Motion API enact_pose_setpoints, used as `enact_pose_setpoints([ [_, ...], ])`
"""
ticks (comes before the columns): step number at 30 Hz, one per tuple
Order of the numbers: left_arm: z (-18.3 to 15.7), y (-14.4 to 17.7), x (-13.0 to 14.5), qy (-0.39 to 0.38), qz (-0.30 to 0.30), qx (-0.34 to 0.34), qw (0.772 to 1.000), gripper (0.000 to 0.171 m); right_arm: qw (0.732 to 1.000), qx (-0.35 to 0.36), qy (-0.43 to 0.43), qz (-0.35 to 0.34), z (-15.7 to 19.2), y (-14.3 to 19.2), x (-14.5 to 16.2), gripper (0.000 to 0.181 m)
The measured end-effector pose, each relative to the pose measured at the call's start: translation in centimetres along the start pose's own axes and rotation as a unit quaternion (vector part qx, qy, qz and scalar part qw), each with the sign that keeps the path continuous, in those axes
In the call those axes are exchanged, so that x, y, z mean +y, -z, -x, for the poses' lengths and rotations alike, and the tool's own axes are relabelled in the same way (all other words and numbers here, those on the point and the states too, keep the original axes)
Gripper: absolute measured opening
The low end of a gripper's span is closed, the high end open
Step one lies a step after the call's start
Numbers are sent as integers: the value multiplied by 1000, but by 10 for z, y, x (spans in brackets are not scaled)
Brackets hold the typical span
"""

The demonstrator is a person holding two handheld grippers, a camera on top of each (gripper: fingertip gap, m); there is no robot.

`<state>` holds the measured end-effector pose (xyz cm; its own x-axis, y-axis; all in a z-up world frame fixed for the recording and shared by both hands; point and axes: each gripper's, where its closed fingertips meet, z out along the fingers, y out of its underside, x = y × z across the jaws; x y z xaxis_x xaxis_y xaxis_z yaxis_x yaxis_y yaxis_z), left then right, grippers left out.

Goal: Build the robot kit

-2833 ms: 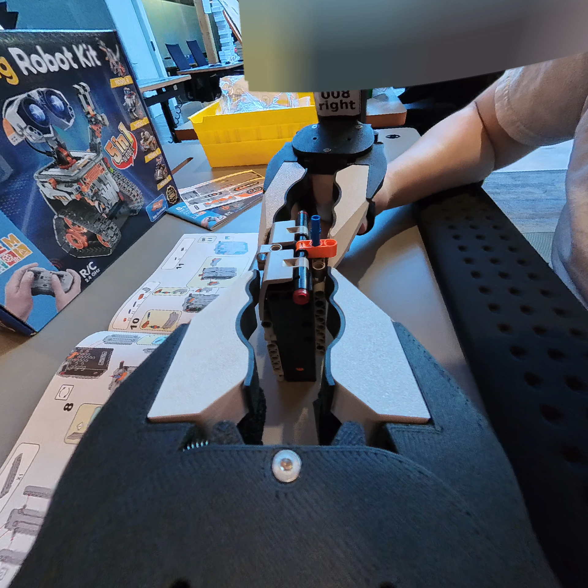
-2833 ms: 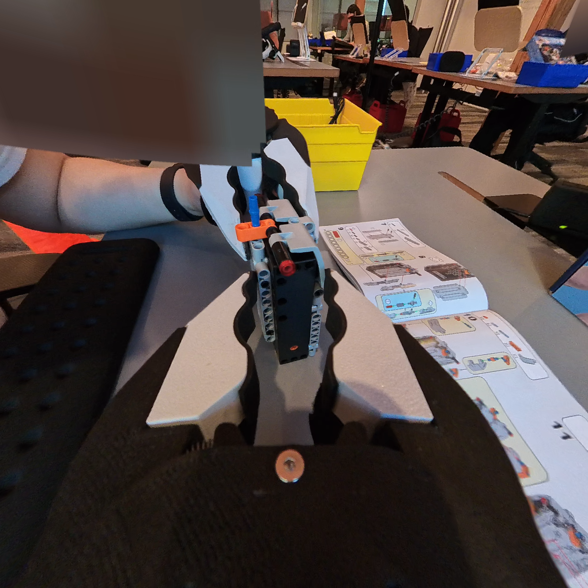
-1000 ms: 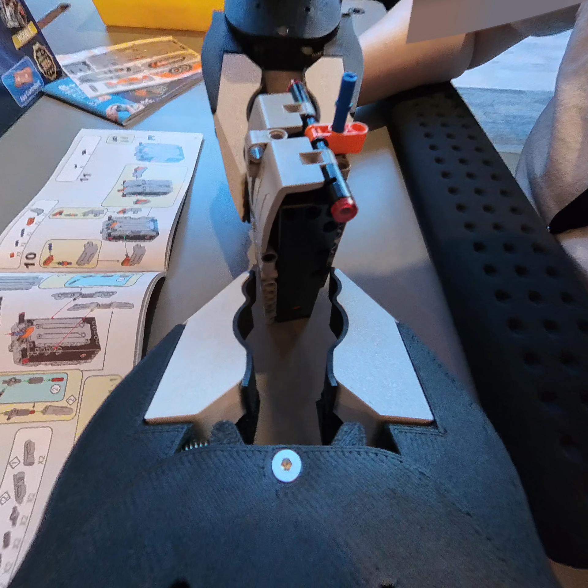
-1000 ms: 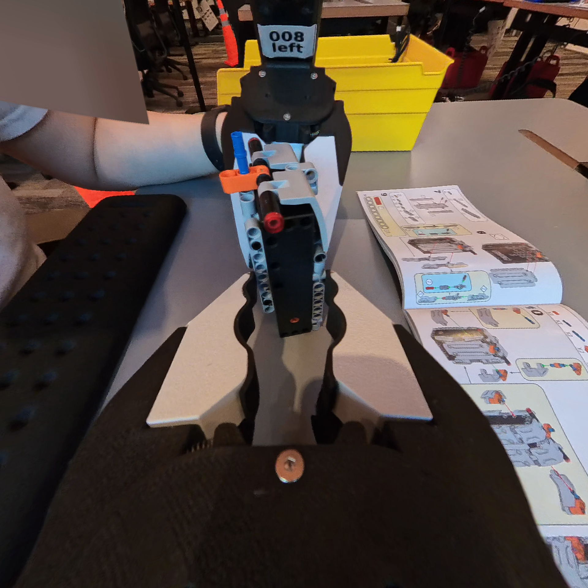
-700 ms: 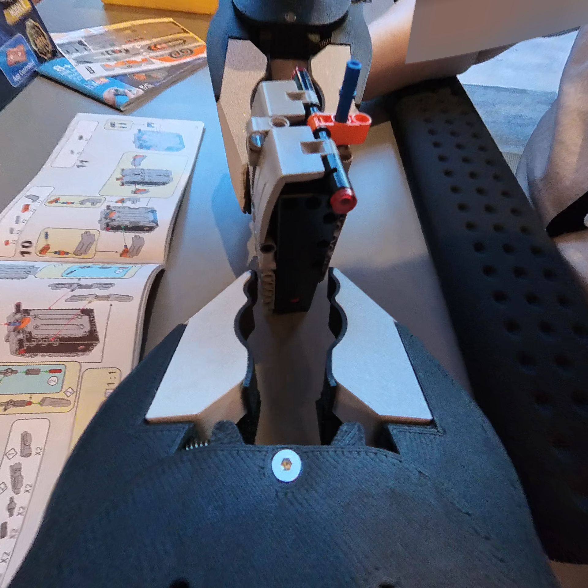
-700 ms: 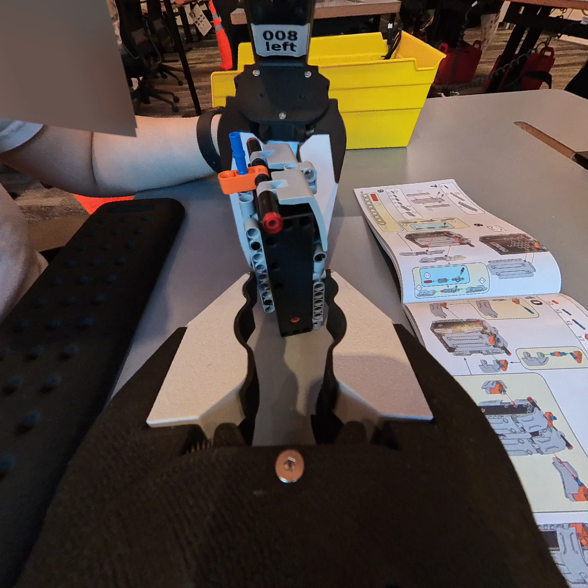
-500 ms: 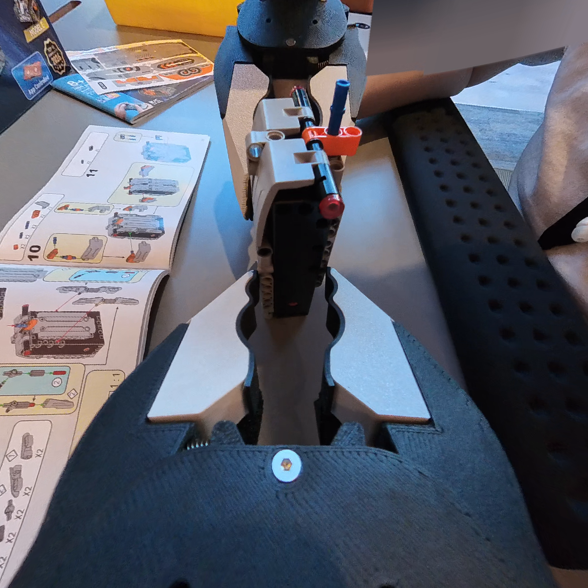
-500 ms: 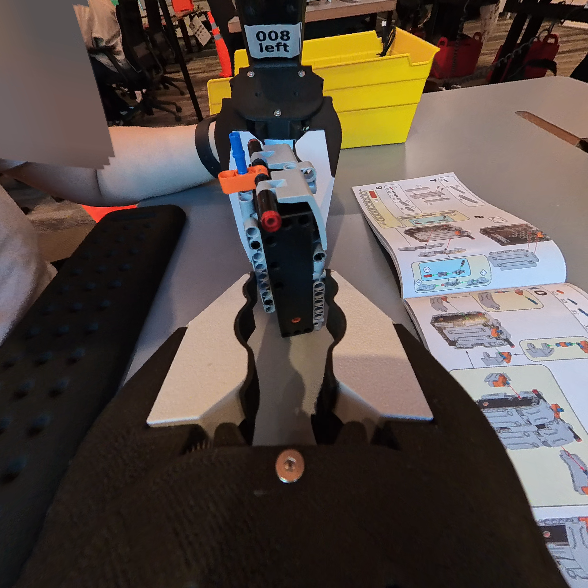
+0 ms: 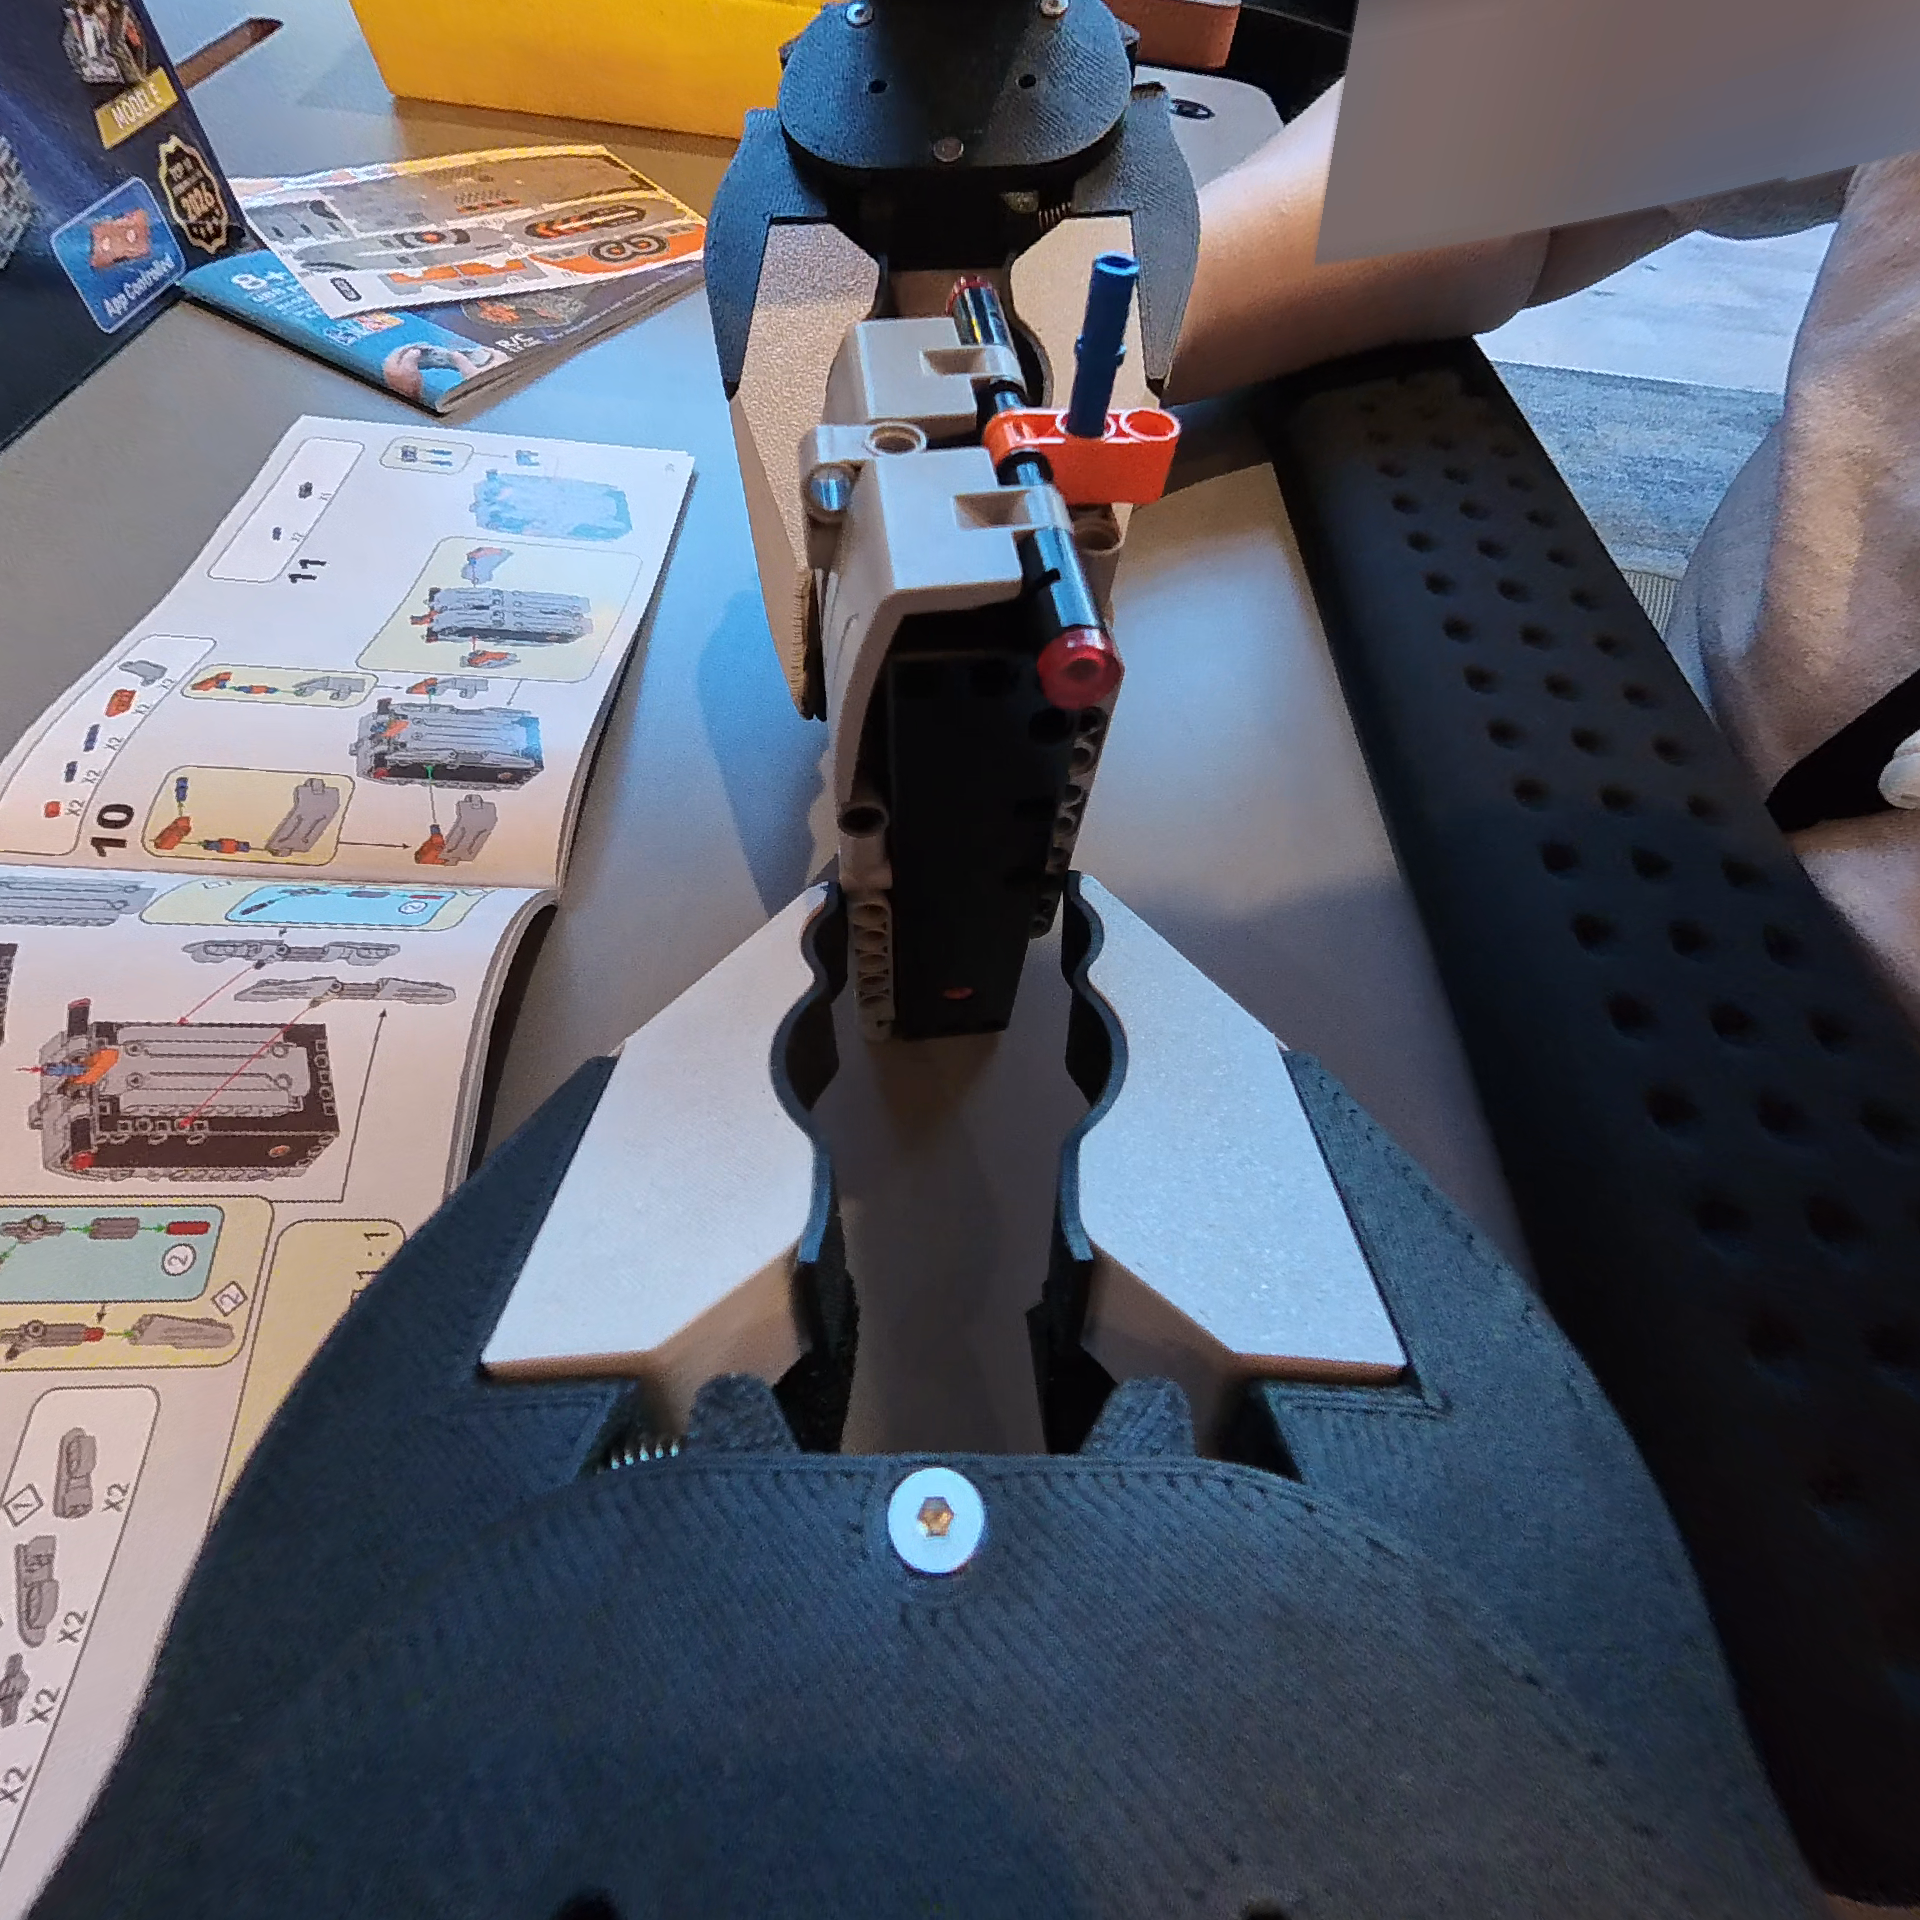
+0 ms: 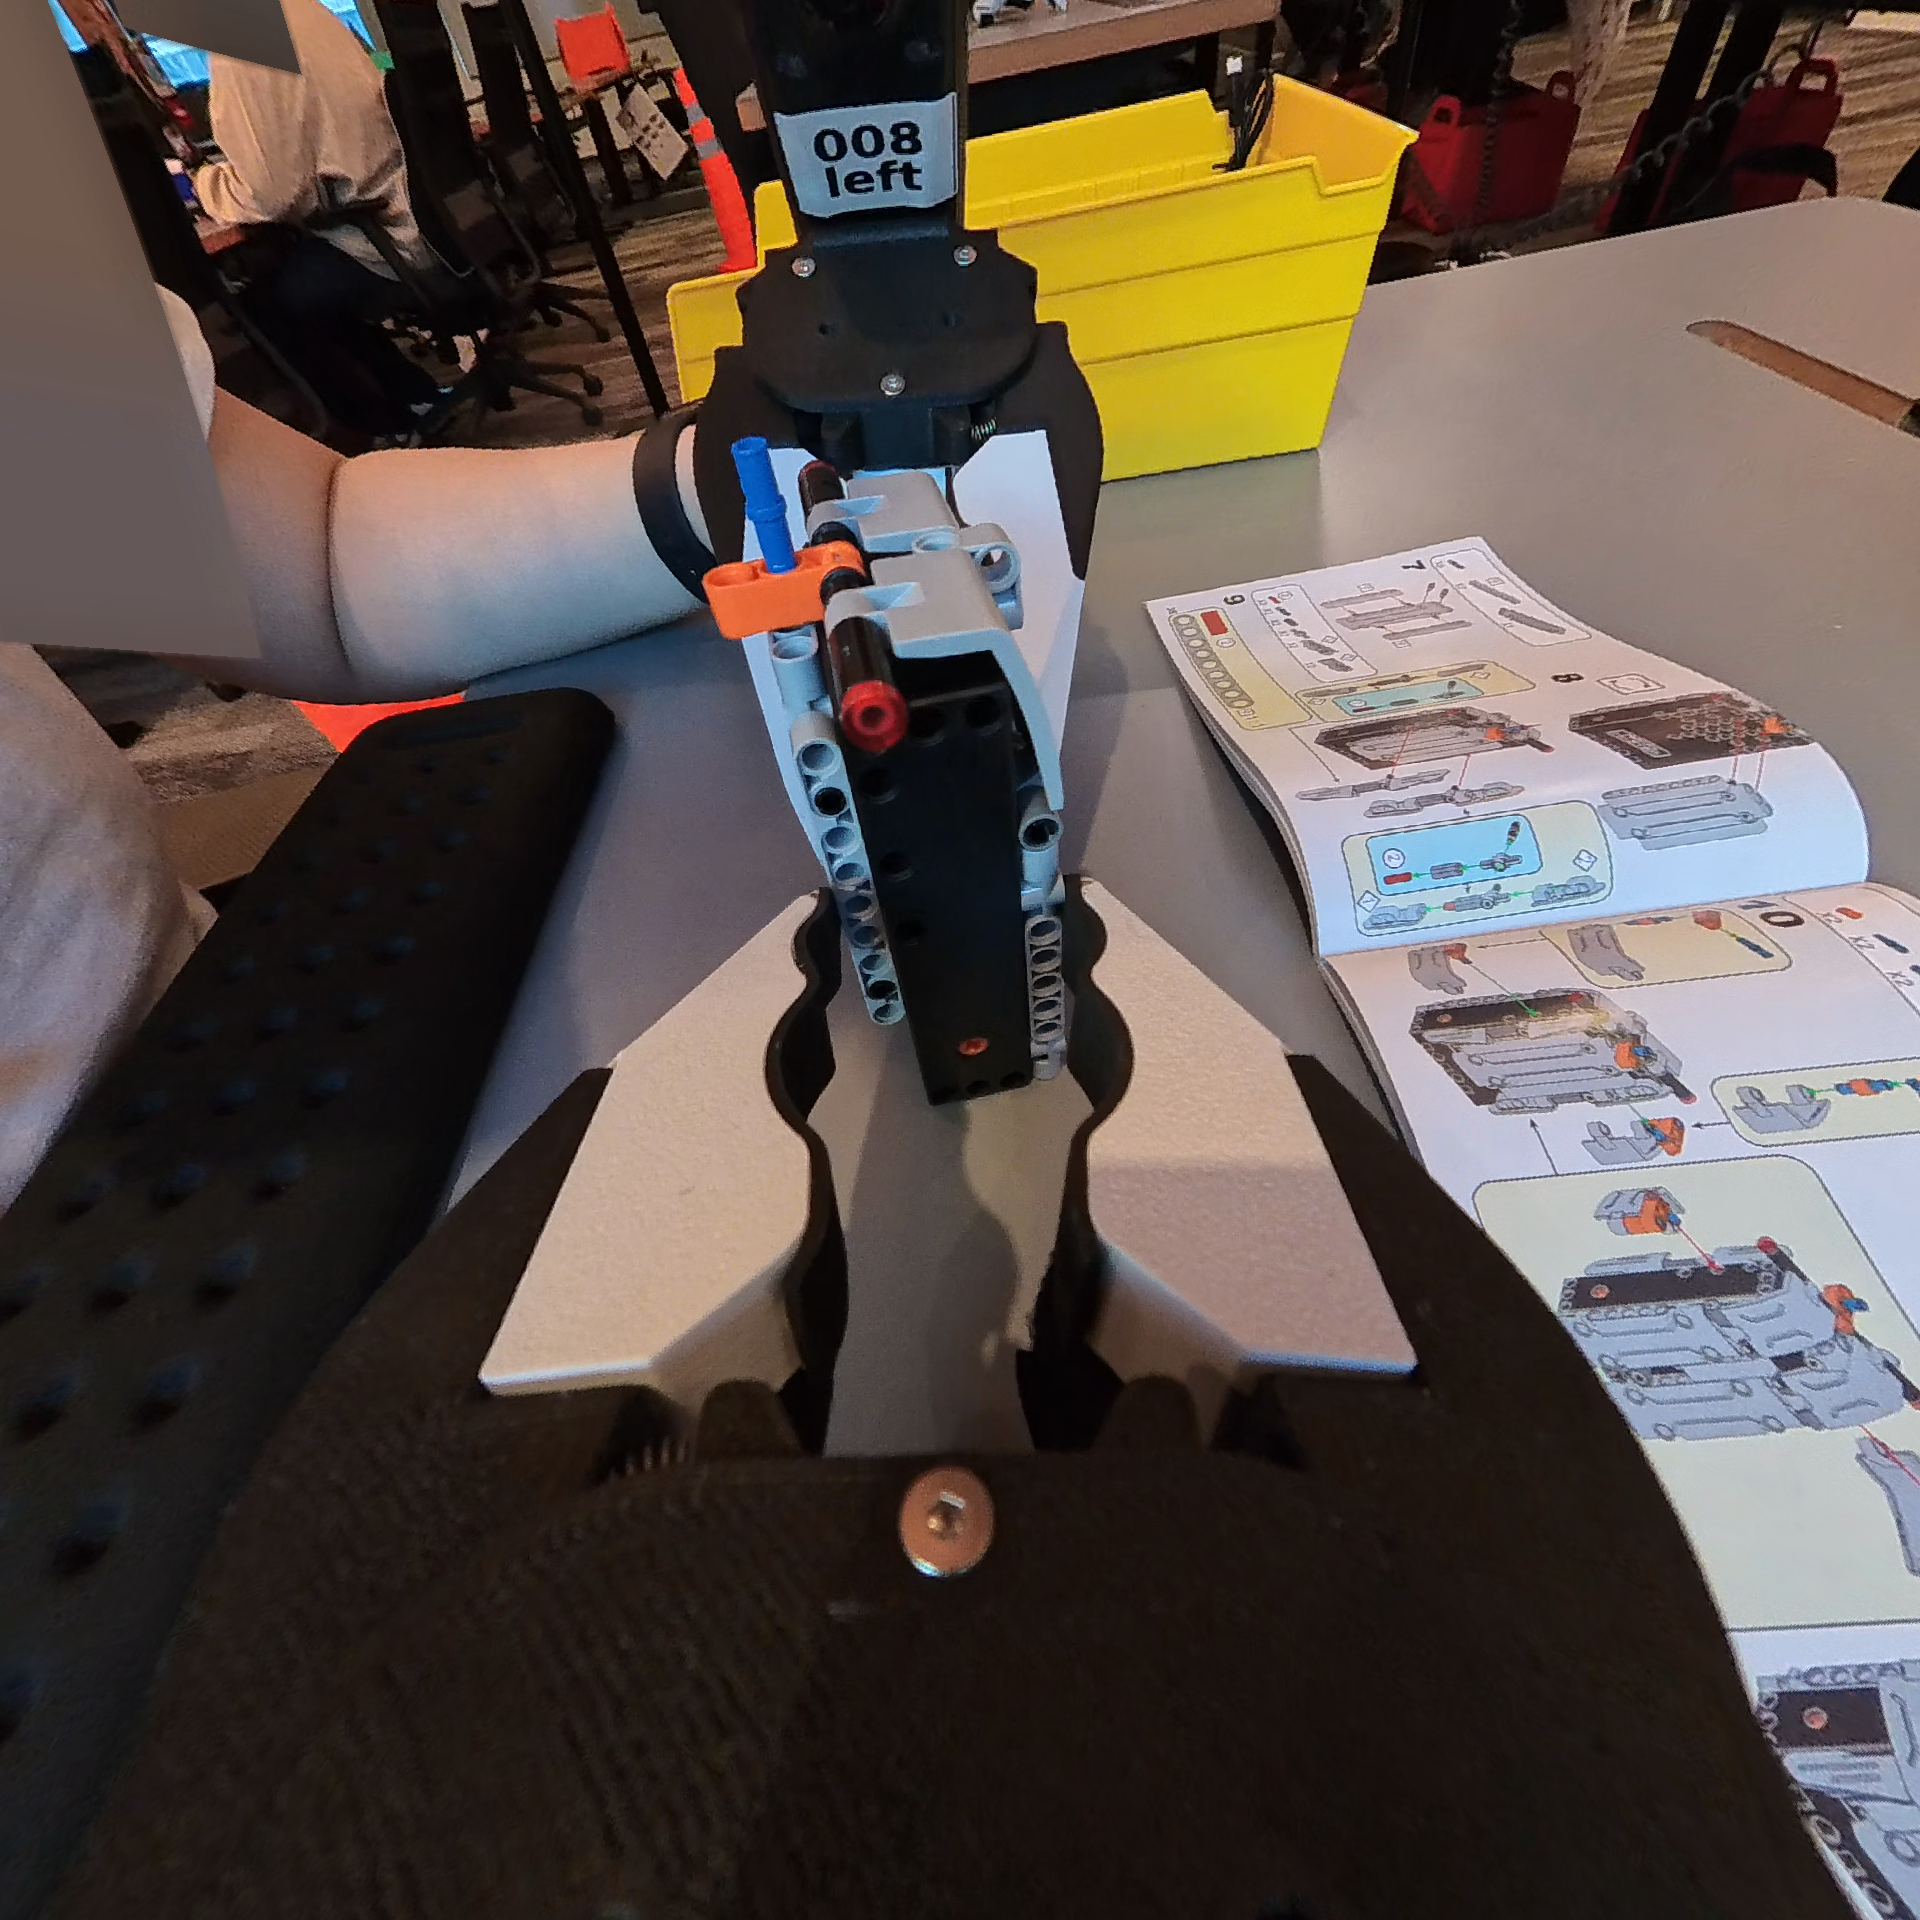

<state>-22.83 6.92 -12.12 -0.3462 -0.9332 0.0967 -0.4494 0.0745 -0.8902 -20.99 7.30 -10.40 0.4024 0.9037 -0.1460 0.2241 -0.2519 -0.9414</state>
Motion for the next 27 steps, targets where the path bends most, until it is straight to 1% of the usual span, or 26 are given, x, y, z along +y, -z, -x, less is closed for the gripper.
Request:
enact_pose_setpoints([
  [13,2,-2,1,-11,6,-11,1000,40,1000,-2,-11,-2,-1,1,0,42],
  [21,3,-2,1,-3,5,-12,1000,40,999,-14,-49,-3,-3,1,0,43],
  [27,4,-2,1,-1,5,-14,1000,40,999,-13,-52,-4,-4,1,0,43],
])
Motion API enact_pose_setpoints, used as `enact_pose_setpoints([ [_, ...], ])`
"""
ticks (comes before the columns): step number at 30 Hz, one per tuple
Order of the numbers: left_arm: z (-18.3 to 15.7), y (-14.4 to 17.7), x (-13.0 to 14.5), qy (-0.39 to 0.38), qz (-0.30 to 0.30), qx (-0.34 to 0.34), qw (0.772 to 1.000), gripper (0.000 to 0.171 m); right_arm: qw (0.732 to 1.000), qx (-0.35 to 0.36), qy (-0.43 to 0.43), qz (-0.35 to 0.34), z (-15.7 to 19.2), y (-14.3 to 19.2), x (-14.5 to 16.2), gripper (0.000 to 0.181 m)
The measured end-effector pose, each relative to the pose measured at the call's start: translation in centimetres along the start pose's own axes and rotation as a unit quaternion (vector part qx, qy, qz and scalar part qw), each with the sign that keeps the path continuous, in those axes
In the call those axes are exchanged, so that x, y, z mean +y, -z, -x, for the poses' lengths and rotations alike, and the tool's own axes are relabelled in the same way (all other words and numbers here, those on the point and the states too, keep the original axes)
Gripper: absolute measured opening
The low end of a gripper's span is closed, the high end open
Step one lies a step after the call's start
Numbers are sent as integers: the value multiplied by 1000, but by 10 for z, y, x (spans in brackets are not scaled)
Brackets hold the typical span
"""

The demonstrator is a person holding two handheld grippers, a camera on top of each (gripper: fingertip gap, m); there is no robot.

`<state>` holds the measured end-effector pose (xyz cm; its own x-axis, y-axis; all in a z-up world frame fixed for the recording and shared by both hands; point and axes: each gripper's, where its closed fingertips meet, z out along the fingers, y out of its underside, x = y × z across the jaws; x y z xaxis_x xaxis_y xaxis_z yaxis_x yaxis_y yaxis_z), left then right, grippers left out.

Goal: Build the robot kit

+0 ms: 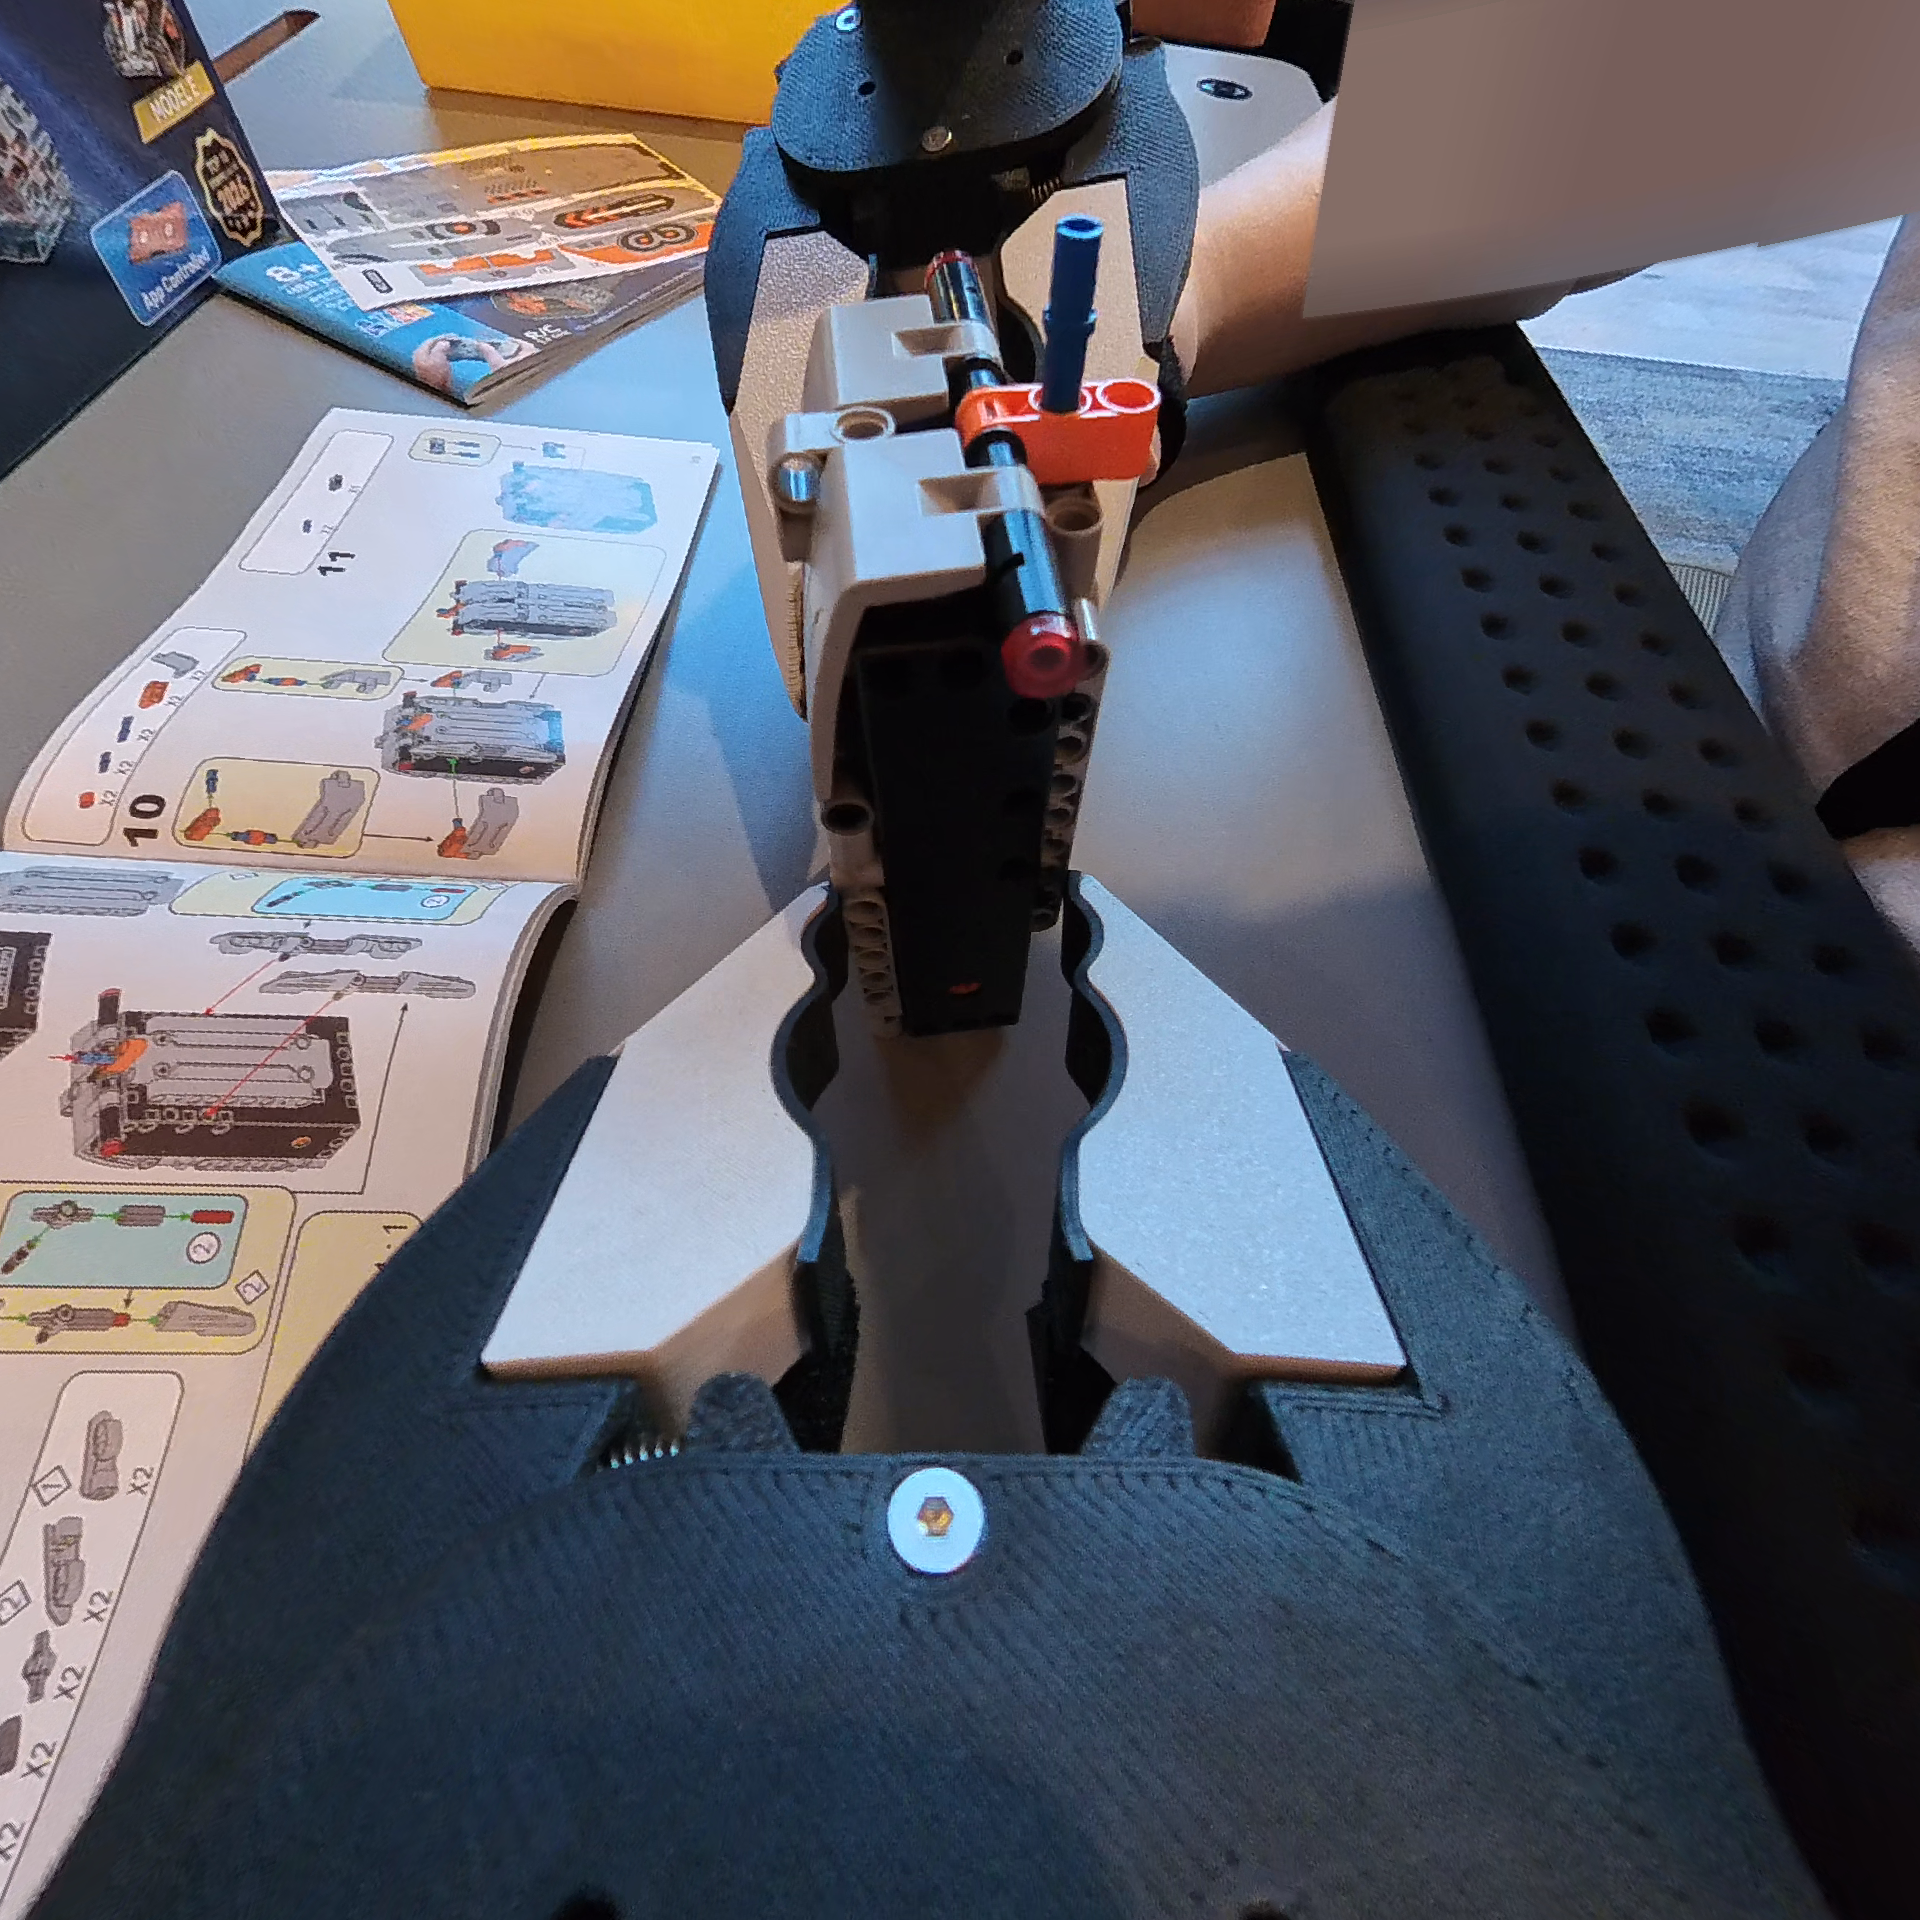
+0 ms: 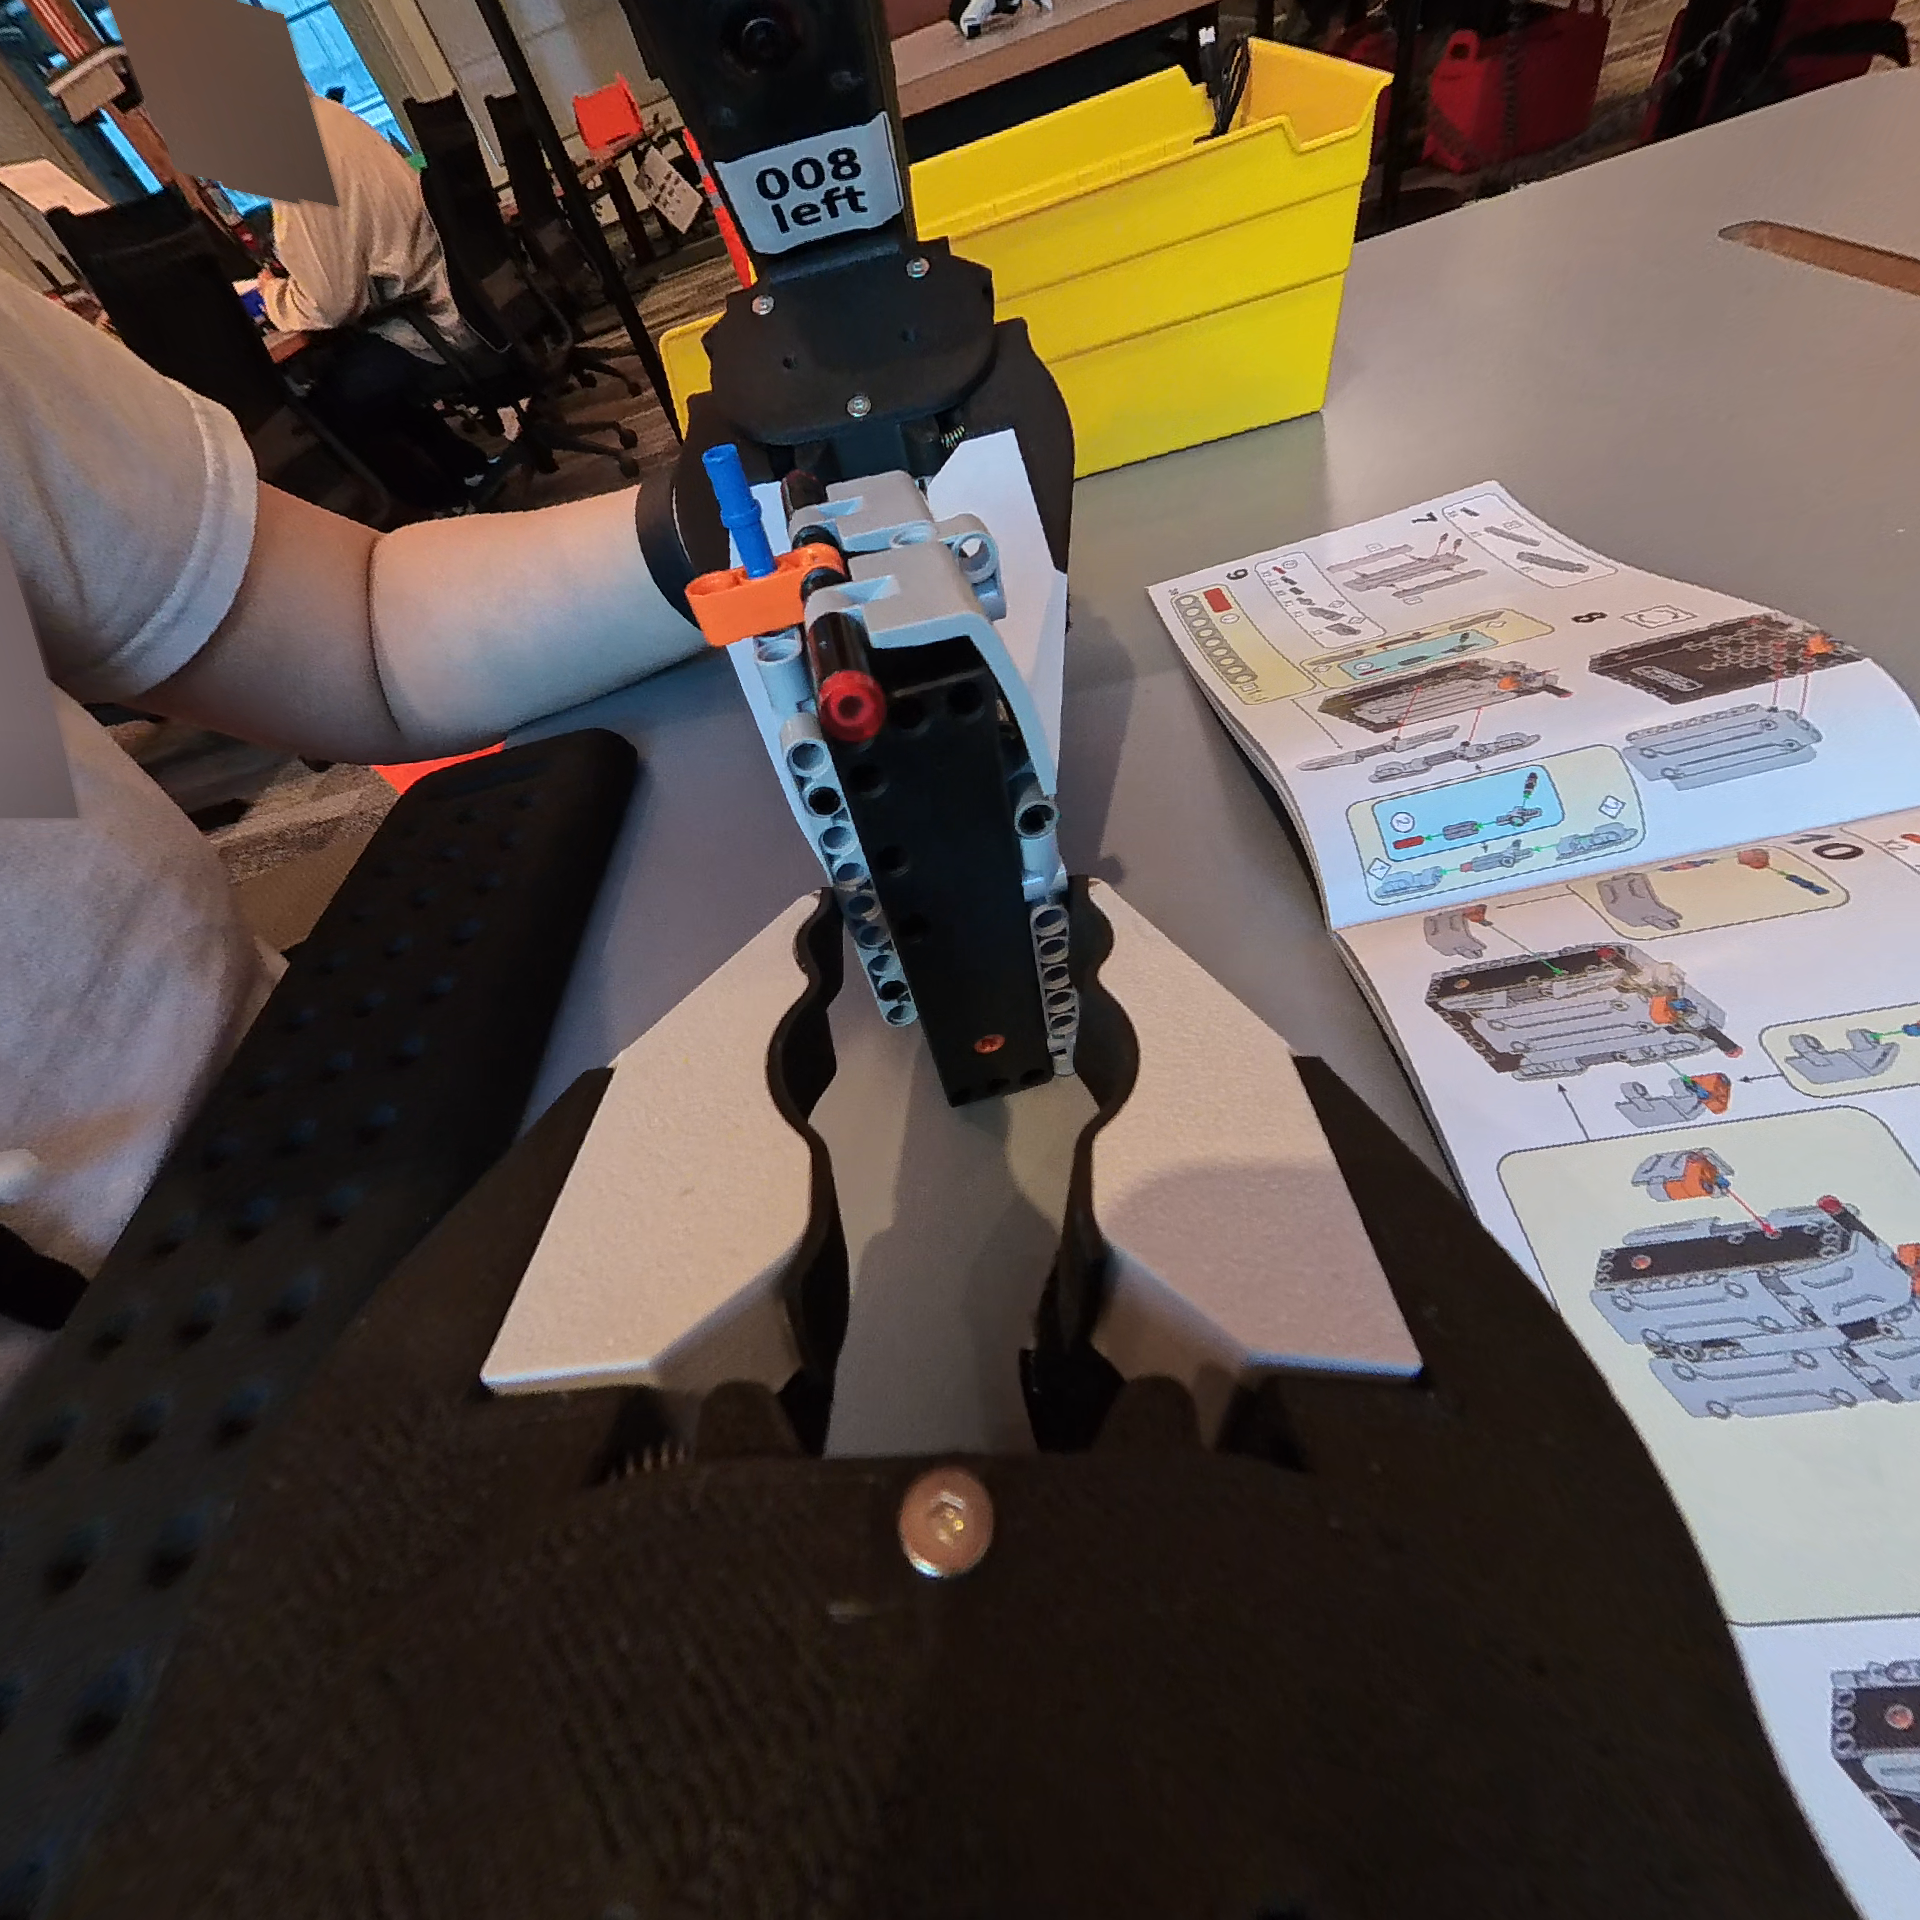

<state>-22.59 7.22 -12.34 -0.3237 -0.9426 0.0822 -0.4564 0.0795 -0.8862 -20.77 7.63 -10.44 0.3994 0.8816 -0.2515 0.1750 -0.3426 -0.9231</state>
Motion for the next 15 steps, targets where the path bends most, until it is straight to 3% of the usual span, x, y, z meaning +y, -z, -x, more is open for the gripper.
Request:
enact_pose_setpoints([
  [15,6,2,0,22,-4,-3,1000,40,1000,-7,-25,-7,-5,-1,-3,43],
])
